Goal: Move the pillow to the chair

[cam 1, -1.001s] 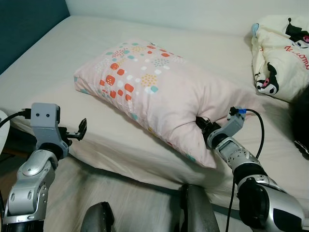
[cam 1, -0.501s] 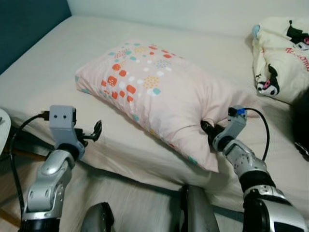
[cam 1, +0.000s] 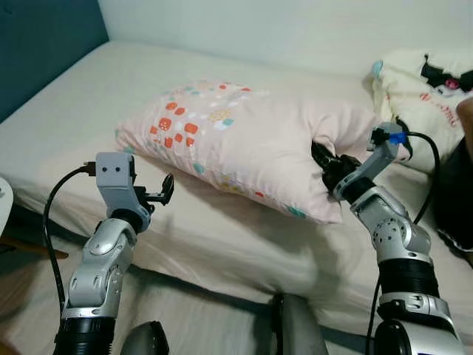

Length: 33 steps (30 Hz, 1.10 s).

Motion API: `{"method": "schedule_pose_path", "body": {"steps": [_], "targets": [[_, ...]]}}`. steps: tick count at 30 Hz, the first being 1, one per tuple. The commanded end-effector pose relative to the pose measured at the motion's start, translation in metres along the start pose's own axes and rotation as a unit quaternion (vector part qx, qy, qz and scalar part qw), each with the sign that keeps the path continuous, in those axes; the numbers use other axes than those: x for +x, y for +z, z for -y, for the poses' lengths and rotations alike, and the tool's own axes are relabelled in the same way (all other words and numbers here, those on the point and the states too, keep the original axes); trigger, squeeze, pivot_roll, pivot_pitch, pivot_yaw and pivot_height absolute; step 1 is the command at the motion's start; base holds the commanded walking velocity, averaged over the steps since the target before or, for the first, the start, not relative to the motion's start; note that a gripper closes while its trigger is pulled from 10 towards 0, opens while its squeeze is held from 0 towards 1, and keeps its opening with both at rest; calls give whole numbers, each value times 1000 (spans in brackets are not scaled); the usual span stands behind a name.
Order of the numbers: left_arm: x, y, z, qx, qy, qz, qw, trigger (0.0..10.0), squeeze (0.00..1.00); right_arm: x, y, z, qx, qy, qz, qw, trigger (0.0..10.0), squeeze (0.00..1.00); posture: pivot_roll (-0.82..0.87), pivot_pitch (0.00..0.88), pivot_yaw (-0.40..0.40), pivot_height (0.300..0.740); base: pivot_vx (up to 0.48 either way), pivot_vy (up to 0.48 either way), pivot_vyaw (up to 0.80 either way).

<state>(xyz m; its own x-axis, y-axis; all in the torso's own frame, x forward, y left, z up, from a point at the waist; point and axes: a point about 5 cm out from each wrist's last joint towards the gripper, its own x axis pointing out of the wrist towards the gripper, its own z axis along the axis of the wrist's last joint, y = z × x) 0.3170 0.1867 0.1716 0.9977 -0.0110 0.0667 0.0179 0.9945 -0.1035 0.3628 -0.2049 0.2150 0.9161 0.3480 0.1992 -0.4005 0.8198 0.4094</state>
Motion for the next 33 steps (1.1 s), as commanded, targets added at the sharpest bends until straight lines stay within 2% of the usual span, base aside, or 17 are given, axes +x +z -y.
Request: {"method": "schedule_pose_path", "body": {"steps": [1,9,33], "targets": [[0,-3,-2,0,9,-5,1000,10000,0,2,16,-7,3,15,36,999,0,0,-50,17,-28,498,-480,0,0],[5,-1,2,-8,4,5,1000,10000,0,6,33,-26,1,31,61,998,0,0,-48,0,-19,527,-480,0,0],[3,-8,6,-14,-5,7,1000,10000,0,7,31,-42,12,44,56,997,0,0,-37,1,-16,608,0,0,0]]}}
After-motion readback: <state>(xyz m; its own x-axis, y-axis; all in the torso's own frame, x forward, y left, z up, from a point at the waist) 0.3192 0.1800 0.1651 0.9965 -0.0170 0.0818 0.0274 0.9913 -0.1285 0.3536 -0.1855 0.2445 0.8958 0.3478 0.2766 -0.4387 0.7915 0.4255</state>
